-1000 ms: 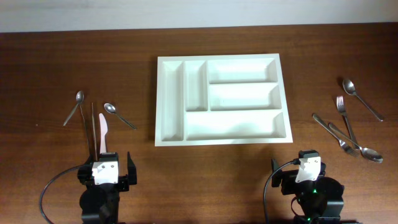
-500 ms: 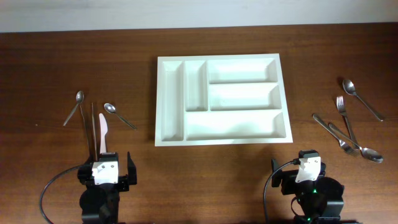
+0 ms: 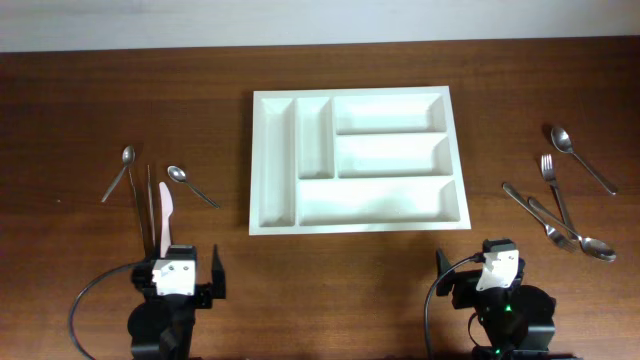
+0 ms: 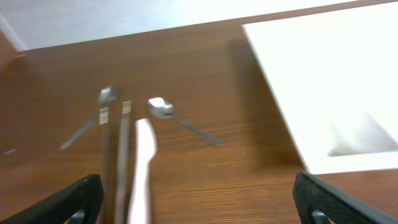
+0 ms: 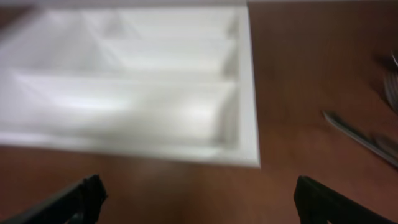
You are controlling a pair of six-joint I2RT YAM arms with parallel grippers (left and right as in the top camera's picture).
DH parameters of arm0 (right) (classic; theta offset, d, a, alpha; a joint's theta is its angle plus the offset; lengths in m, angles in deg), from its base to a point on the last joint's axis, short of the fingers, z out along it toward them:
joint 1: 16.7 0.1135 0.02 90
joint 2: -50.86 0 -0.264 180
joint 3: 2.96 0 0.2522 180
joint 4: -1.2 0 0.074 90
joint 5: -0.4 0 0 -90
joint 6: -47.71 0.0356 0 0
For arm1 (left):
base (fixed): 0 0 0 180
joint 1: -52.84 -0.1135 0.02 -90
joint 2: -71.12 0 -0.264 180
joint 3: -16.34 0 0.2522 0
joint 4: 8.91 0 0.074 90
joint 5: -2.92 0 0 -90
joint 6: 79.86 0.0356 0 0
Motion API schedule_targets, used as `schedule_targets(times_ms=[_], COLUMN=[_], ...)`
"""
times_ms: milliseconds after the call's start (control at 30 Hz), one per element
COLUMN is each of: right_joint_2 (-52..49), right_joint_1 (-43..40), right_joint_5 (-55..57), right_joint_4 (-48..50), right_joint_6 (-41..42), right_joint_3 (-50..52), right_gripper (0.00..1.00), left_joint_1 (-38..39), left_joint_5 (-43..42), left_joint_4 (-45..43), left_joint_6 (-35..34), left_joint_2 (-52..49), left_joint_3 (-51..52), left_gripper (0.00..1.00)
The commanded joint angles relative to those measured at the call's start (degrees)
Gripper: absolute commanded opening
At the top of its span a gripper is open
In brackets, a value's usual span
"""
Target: Pack container
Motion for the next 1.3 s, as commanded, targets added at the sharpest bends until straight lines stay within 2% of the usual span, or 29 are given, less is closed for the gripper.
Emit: schedule_targets(times_ms=[0, 133, 233, 400, 533, 733, 900, 1000, 1100, 1267], right_joint_2=[0.59, 0.57, -0.07, -8.68, -19.45, -38.51, -53.29, -62.97, -71.95, -85.85], right_joint_1=[0.52, 0.52, 0.52, 0.52, 0.52, 0.5, -0.13, -3.21, -7.96, -15.85], right_joint_5=[-9.35, -18.71, -16.48, -11.72, -6.03, 3.21, 11.91, 15.28, 15.04, 5.42], right_joint_4=[4.5, 13.7, 13.18, 11.72, 4.68, -11.23, -26.82, -35.06, -39.3, -40.19], right_joint_6=[8.26, 10.6, 10.56, 10.54, 9.81, -0.79, -1.53, -1.53, -1.53, -1.51], right_joint_3=[0.2, -1.36, -6.21, -17.57, -28.85, -49.7, -64.61, -72.28, -77.92, -82.75], right_gripper=[0.99, 0.99, 0.99, 0.98, 0.98, 0.99, 0.99, 0.99, 0.99, 0.99], left_joint_1=[0.26, 0.26, 0.22, 0.22, 0.22, 0.22, 0.2, 0.17, 0.11, 0.11], left_joint_5=[-11.56, -13.6, -10.88, -8.02, -7.5, -7.15, -7.04, -6.45, -5.18, 2.97], left_joint_4=[-0.61, -0.98, -0.68, 1.6, 2.43, 7.1, 11.58, 12.0, 11.13, 10.86], left_joint_6=[-0.37, -1.4, -1.42, -1.4, -1.33, 2.82, 2.95, 2.95, 2.95, 2.93], left_joint_2=[0.61, 0.39, -2.25, -17.14, -30.88, -51.45, -64.87, -70.14, -72.87, -75.14], left_joint_3=[0.48, -3.91, -10.47, -23.5, -34.47, -51.95, -63.14, -66.84, -67.84, -67.82], left_gripper=[0.99, 0.99, 0.99, 0.99, 0.99, 0.99, 0.99, 0.99, 0.99, 0.99])
